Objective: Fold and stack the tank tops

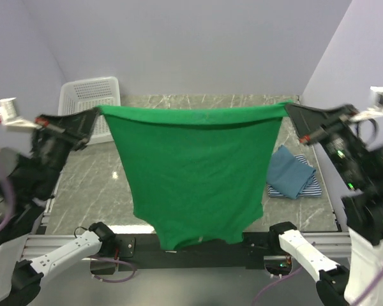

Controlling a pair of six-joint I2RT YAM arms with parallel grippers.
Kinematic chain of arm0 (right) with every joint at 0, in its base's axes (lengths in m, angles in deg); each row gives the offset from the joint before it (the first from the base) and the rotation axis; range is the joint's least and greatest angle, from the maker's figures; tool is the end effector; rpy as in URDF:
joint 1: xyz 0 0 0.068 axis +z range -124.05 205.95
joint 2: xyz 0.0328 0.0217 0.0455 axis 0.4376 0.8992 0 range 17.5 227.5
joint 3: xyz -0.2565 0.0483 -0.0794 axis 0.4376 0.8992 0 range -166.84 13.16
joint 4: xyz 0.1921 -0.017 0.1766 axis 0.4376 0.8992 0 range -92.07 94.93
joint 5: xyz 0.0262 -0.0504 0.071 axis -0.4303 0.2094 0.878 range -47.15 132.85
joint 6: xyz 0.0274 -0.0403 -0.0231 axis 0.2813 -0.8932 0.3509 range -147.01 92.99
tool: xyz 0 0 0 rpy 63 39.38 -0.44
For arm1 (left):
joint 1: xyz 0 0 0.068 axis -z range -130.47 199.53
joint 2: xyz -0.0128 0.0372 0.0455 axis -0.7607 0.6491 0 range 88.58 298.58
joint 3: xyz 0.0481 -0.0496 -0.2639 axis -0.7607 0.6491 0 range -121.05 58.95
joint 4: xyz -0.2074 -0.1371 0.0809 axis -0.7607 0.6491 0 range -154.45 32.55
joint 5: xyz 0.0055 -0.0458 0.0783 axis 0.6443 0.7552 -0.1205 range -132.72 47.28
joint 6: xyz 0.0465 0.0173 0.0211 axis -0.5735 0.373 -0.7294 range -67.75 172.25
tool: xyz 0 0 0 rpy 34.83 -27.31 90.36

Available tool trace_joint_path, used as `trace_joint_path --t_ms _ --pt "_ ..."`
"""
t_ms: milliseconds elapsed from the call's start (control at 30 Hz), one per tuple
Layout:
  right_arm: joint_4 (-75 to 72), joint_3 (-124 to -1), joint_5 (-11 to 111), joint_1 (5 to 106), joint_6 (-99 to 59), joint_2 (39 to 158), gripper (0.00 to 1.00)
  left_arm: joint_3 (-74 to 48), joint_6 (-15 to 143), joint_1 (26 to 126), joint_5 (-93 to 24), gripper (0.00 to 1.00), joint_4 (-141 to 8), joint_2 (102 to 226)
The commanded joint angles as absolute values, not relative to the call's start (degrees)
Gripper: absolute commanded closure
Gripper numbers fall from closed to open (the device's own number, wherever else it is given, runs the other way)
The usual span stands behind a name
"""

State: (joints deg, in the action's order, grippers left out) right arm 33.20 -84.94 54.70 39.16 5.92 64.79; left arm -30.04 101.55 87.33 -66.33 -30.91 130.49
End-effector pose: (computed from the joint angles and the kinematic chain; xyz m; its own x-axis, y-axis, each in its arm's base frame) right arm 0.0510 0.0194 0.5645 -0.0073 0.5448 -0.8385 -0.4912 0.7285 0.4775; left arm 0.0483 -0.0194 0.5350 -0.0717 -0.8233 -0.5630 0.3059 0.5191 -0.7981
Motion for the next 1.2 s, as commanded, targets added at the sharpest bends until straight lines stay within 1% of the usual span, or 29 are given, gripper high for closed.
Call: trace_joint_path --t_ms 0,133,167,200,267,300,333,400,433,467,533,567,600,633,667,700,733,767,800,833,867,900,933,967,1000,1033,1067,1100,1167 --pt "28.37 -79.59 56.11 38.78 4.63 71.37 1.00 -27.10 97.44 87.06 -68.47 0.99 -38.33 137.07" --pt "21.93 -77.71 57.87 38.35 4.90 77.43 1.00 -27.79 94.10 85.14 -65.85 0.99 -46.59 145.25" --pt "21.05 -78.41 58.14 38.08 4.90 79.19 1.00 -29.28 94.09 80.95 -63.74 0.99 -48.61 147.45" --pt "19.30 -80.68 58.49 37.82 5.07 83.21 1.00 -30.95 94.44 78.03 -56.67 0.99 -49.58 152.08" --pt "18.41 -84.64 61.20 36.33 5.86 87.88 1.00 -37.27 95.32 71.63 -51.36 0.99 -51.08 156.93" --pt "18.15 -89.53 61.82 35.97 6.21 92.34 1.00 -39.90 95.06 70.20 -49.68 0.99 -51.52 162.01" --pt "18.14 -92.02 62.18 35.45 7.00 94.56 1.00 -46.11 95.06 68.79 -45.66 0.99 -51.35 164.49" --pt "18.67 -99.90 64.02 34.04 7.88 100.43 1.00 -52.55 95.14 65.10 -42.73 1.00 -49.87 171.50" --pt "18.93 -102.39 64.38 33.69 8.67 102.04 1.00 -59.02 95.32 64.04 -41.24 1.00 -49.07 173.55" --pt "19.28 -104.59 64.99 32.99 8.94 104.66 1.00 -61.96 95.32 62.03 -38.70 0.99 -48.11 175.49" --pt "20.86 -109.87 65.34 32.46 9.20 106.70 1.00 -66.19 95.49 60.17 -35.96 0.99 -46.27 178.75" --pt "22.35 -110.67 65.26 32.28 8.94 107.58 1.00 -65.60 95.58 58.68 -35.25 0.99 -46.52 178.76" --pt "22.62 -109.63 64.91 32.19 8.59 107.42 1.00 -63.94 95.76 57.97 -34.64 0.99 -47.04 177.36" --pt "22.28 -107.45 64.91 32.11 8.33 106.72 1.00 -58.88 96.19 57.44 -34.28 1.00 -48.70 176.31" --pt "20.10 -100.38 64.91 32.02 8.41 104.10 1.00 -55.61 96.46 56.66 -33.93 0.99 -49.50 173.51" --pt "18.77 -96.04 64.91 31.93 8.67 102.51 1.00 -52.18 97.07 56.39 -33.58 0.99 -50.64 172.09" --pt "17.45 -91.56 64.64 31.84 8.76 100.75 1.00 -45.01 97.34 56.21 -33.05 0.99 -52.21 170.51" --pt "15.61 -82.73 64.29 31.84 8.76 97.34 1.00 -41.55 97.51 56.03 -32.70 0.99 -52.40 167.80" --pt "14.73 -78.29 64.20 31.67 8.68 95.66 1.00 -34.46 97.52 56.03 -32.70 0.99 -52.58 166.38" --pt "14.11 -73.89 64.12 31.58 8.59 92.51 1.00 -30.56 97.43 56.03 -32.78 0.99 -52.84 164.71" --pt "14.19 -65.85 63.77 31.58 8.41 91.00 1.00 -26.70 97.25 56.03 -33.05 1.00 -52.76 161.30" --pt "13.84 -61.50 63.85 31.49 8.06 89.50 1.00 -18.48 97.60 56.03 -33.31 0.99 -52.76 159.53" --pt "13.23 -56.93 63.94 31.40 7.71 88.01 1.00 -13.79 98.39 56.03 -33.14 0.99 -53.11 157.68" --pt "13.22 -48.71 63.16 31.49 7.71 85.47 1.00 -9.21 99.00 56.03 -32.18 0.99 -54.68 154.18" --pt "13.40 -44.80 62.37 31.49 7.71 84.31 1.00 -0.38 99.88 56.03 -31.56 0.99 -55.13 152.58" --pt "13.48 -41.02 62.53 31.49 7.27 83.43 1.00 3.97 100.93 56.12 -31.38 0.99 -54.87 151.00" --pt "13.57 -34.37 61.92 31.49 7.18 81.94 1.00 8.45 102.07 56.12 -30.94 0.99 -55.74 148.37" --pt "13.66 -31.34 61.13 31.49 7.79 81.32 1.00 17.11 103.74 56.21 -29.81 0.99 -56.62 147.22" --pt "12.52 -23.80 60.35 31.49 7.45 80.70 1.00 24.81 105.59 57.00 -30.06 0.99 -57.94 144.58"
